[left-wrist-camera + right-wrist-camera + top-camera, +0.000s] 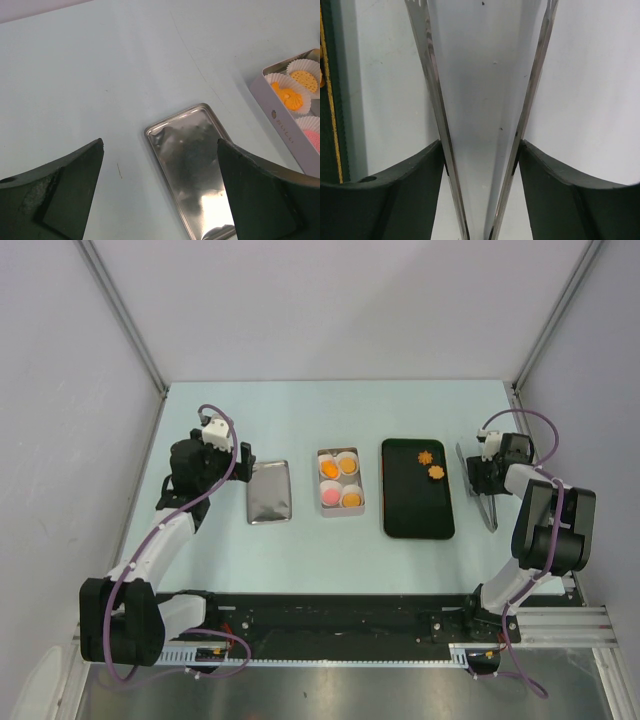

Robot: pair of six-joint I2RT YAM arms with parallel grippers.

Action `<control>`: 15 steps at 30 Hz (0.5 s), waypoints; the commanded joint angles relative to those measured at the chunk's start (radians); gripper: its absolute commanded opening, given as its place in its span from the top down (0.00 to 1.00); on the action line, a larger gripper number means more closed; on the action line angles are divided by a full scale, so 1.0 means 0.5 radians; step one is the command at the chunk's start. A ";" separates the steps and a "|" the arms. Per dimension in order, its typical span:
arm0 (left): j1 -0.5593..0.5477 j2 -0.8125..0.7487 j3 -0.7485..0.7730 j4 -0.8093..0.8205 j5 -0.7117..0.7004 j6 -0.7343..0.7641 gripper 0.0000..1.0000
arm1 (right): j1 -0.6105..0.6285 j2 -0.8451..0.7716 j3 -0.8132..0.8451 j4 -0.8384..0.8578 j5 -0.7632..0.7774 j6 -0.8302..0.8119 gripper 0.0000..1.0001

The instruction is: Pack the cookies

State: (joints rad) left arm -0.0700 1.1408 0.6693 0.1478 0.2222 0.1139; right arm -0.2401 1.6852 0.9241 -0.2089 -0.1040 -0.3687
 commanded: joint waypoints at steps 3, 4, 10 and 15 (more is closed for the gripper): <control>-0.013 -0.020 0.011 0.060 0.053 0.024 0.00 | -0.004 -0.014 -0.001 -0.079 -0.034 -0.030 0.32; -0.013 -0.027 0.008 0.060 0.050 0.024 0.00 | -0.004 -0.038 0.002 -0.082 -0.034 -0.027 0.31; -0.010 -0.033 0.005 0.063 0.046 0.024 0.00 | -0.004 -0.155 0.002 -0.144 -0.053 -0.020 0.21; -0.013 -0.036 0.005 0.063 0.056 0.021 0.00 | -0.004 -0.323 -0.001 -0.202 -0.059 -0.005 0.15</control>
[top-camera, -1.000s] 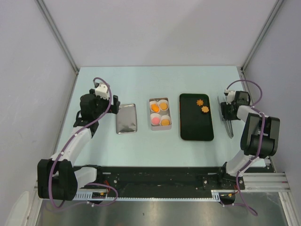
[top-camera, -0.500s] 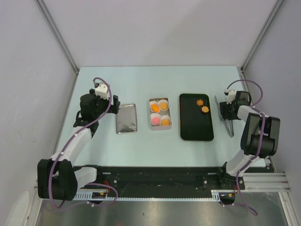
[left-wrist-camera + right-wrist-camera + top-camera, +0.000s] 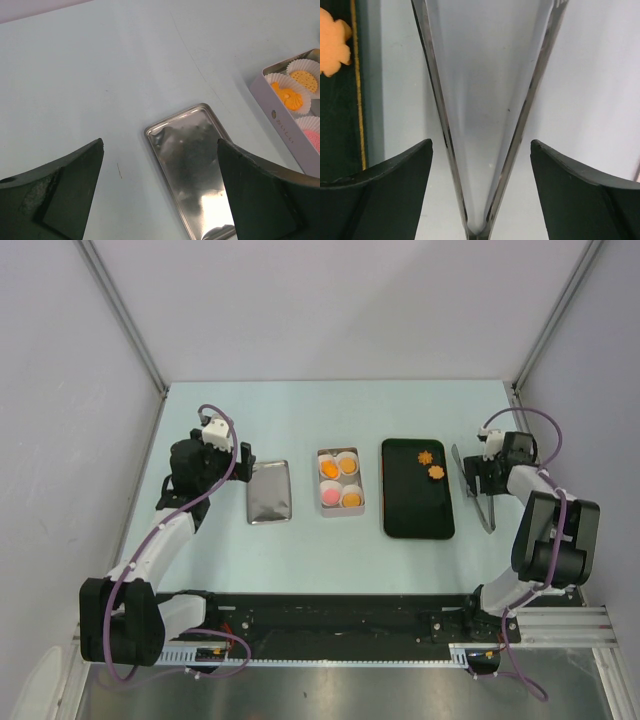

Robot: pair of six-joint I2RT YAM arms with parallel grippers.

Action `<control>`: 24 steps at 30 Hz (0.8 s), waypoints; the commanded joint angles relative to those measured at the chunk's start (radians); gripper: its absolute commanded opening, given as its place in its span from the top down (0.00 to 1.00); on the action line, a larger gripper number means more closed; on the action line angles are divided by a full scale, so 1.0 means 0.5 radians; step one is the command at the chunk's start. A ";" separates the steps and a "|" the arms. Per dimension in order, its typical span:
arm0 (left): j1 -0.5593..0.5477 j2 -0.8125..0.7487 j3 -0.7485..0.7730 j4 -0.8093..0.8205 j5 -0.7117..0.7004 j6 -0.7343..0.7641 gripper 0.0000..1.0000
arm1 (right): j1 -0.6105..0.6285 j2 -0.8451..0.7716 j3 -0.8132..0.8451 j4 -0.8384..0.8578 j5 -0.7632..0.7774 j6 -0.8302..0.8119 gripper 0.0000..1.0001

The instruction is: Pack the cookies

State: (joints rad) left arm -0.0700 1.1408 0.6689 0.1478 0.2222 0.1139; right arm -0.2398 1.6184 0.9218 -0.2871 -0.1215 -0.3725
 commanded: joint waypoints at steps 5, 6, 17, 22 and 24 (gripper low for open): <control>-0.013 -0.045 0.000 0.063 0.053 0.021 0.00 | -0.005 -0.426 0.006 -0.073 -0.039 0.015 0.13; -0.013 -0.048 0.000 0.063 0.053 0.024 0.00 | 0.001 -0.475 0.015 -0.088 -0.051 0.015 0.12; -0.010 -0.051 0.046 -0.007 0.191 0.033 0.00 | 0.592 -0.847 0.147 -0.273 -0.070 0.012 0.10; -0.020 0.004 0.116 -0.105 0.081 0.018 0.00 | 0.857 -0.810 0.181 -0.221 -0.015 0.067 0.10; -0.023 0.077 0.174 -0.182 0.010 0.012 0.00 | 0.952 -0.786 0.187 -0.178 0.013 0.070 0.10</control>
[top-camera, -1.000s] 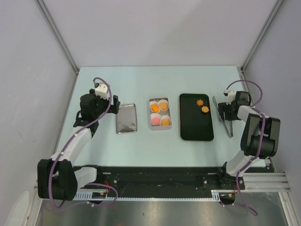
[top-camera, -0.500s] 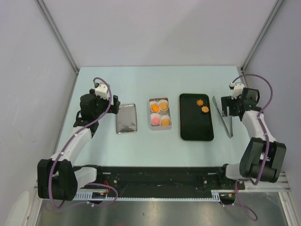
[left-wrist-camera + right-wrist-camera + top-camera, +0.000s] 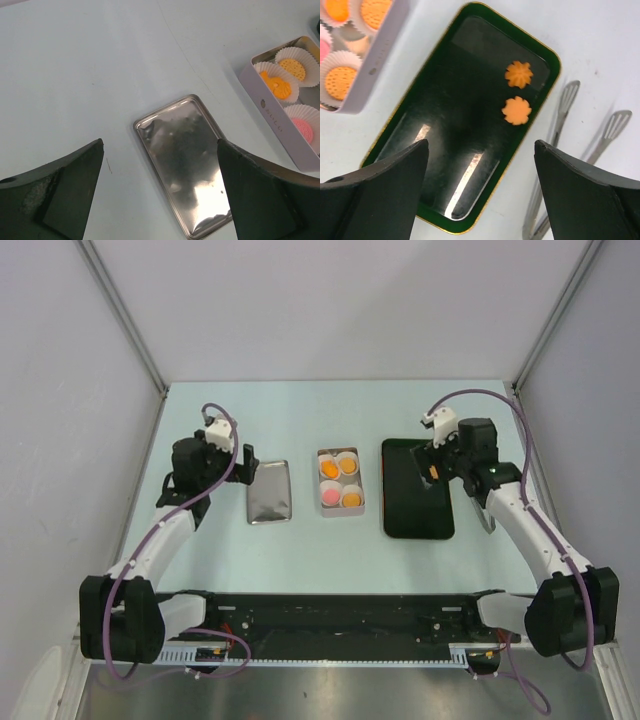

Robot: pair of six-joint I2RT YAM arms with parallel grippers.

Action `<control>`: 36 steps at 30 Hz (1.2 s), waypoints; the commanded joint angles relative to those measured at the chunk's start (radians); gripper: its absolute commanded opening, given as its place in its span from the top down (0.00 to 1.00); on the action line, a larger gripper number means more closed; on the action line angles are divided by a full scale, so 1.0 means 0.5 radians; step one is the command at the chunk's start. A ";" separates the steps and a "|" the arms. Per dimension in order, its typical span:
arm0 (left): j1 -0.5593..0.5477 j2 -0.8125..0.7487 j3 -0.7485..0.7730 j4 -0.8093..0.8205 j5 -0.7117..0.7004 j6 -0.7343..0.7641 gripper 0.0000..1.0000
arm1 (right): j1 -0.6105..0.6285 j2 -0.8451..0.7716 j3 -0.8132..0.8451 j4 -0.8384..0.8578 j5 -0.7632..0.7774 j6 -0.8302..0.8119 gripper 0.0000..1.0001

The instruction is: Pack the cookies

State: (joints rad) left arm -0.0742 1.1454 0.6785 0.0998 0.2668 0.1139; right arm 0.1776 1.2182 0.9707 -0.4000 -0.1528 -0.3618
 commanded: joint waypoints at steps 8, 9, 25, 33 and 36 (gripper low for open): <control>-0.017 0.449 0.327 -0.411 -0.319 0.018 0.04 | 0.329 0.116 0.169 0.140 0.128 0.067 0.11; -0.020 0.507 0.349 -0.423 -0.334 0.018 0.04 | 0.350 0.125 0.172 0.146 0.128 0.073 0.11; -0.097 0.888 0.490 -0.629 -0.500 -0.108 0.29 | 0.393 0.208 0.176 0.131 0.079 0.122 0.17; -0.097 0.998 0.548 -0.693 -0.500 -0.126 0.36 | 0.393 0.214 0.163 0.131 0.060 0.125 0.20; -0.097 1.019 0.557 -0.700 -0.500 -0.130 0.41 | 0.390 0.208 0.154 0.131 0.060 0.125 0.21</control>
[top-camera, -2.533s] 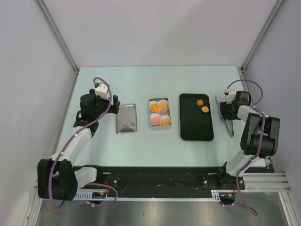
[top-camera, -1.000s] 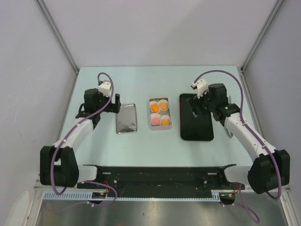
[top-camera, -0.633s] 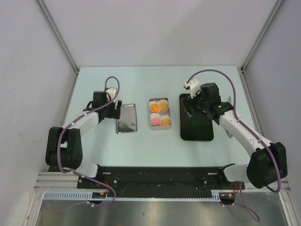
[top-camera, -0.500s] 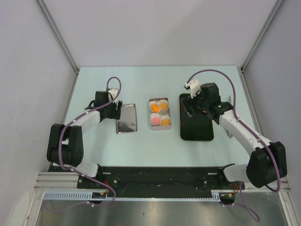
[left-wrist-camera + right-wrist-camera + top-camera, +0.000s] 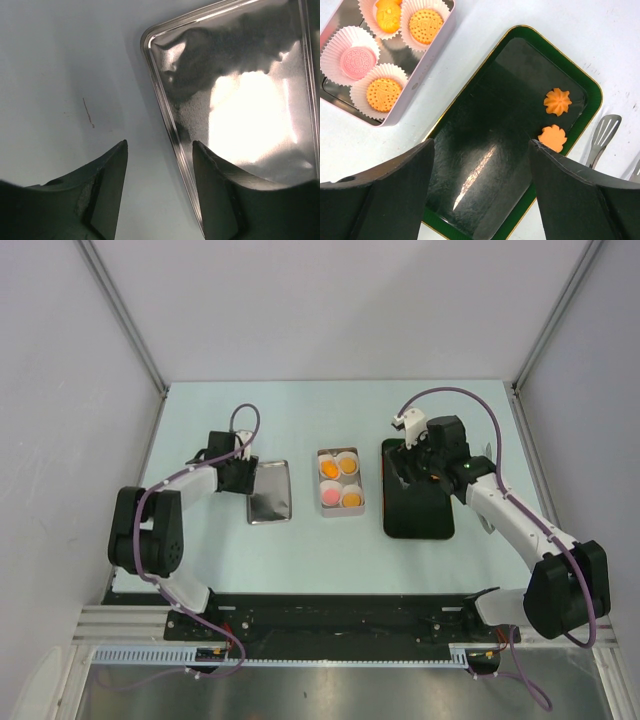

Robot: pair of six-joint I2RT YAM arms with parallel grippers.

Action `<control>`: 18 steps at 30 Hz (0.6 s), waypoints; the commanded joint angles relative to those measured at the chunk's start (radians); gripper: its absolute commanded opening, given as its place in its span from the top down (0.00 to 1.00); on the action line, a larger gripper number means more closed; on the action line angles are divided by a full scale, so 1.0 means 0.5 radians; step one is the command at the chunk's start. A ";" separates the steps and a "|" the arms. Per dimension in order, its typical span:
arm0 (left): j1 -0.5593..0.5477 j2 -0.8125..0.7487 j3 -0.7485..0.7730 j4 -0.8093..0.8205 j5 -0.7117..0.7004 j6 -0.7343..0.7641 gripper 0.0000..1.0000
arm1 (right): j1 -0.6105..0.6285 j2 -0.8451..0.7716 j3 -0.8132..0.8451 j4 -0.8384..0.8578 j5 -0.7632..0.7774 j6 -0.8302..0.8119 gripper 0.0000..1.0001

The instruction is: Pack the cookies

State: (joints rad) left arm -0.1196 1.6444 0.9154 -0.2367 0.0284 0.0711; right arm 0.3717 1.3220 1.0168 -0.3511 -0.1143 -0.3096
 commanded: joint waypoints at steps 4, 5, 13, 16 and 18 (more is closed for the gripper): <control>-0.006 0.052 0.099 -0.036 -0.035 -0.038 0.44 | -0.010 -0.003 0.056 0.033 -0.026 0.024 0.22; -0.006 0.061 0.105 -0.039 -0.035 -0.038 0.45 | -0.016 -0.002 0.056 0.033 -0.032 0.024 0.22; -0.006 0.129 0.130 -0.073 -0.011 -0.041 0.56 | -0.029 -0.003 0.043 0.033 -0.051 0.024 0.24; -0.006 0.135 0.133 -0.070 -0.008 -0.038 0.61 | -0.029 -0.002 0.040 0.030 -0.060 0.024 0.25; -0.006 0.150 0.139 -0.076 -0.002 -0.035 0.64 | -0.032 0.001 0.043 0.030 -0.060 0.021 0.26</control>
State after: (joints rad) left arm -0.1196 1.7035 0.9504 -0.2581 0.0265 0.0673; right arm 0.3614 1.3220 1.0168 -0.3515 -0.1295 -0.3073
